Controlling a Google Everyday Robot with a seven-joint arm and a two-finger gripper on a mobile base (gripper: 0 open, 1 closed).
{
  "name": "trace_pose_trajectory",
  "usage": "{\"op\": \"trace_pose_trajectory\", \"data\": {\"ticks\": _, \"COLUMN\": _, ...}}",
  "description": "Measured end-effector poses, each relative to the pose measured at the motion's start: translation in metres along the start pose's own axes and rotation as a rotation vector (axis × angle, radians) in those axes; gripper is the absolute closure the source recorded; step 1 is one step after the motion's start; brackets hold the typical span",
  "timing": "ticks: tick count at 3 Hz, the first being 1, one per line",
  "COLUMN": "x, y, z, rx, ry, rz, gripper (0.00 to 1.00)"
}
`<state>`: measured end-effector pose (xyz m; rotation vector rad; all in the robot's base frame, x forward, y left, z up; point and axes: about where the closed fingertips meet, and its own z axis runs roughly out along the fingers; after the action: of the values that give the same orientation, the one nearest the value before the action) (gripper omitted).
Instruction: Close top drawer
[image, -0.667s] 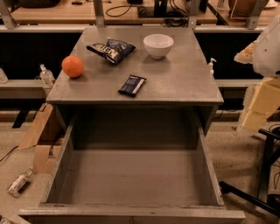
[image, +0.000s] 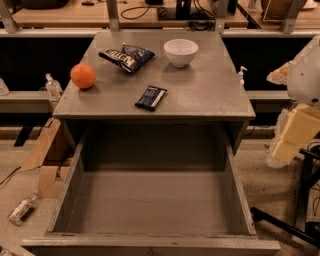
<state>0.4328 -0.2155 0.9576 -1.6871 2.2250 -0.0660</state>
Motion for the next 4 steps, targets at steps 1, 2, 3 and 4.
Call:
{"op": "trace_pose_trajectory", "data": {"ticks": 1, "x": 0.005, "y": 0.033, "z": 0.023, "rx": 0.016, "ry": -0.079, "rz": 0.041, "gripper": 0.16}}
{"op": "trace_pose_trajectory", "data": {"ticks": 2, "x": 0.016, "y": 0.073, "z": 0.046, "rx": 0.062, "ry": -0.145, "rz": 0.089, "gripper": 0.40}}
{"op": "trace_pose_trajectory", "data": {"ticks": 3, "x": 0.027, "y": 0.114, "z": 0.075, "rx": 0.091, "ry": -0.135, "rz": 0.127, "gripper": 0.62}}
{"op": "trace_pose_trajectory", "data": {"ticks": 4, "x": 0.059, "y": 0.180, "z": 0.119, "rx": 0.002, "ry": -0.086, "rz": 0.174, "gripper": 0.86}}
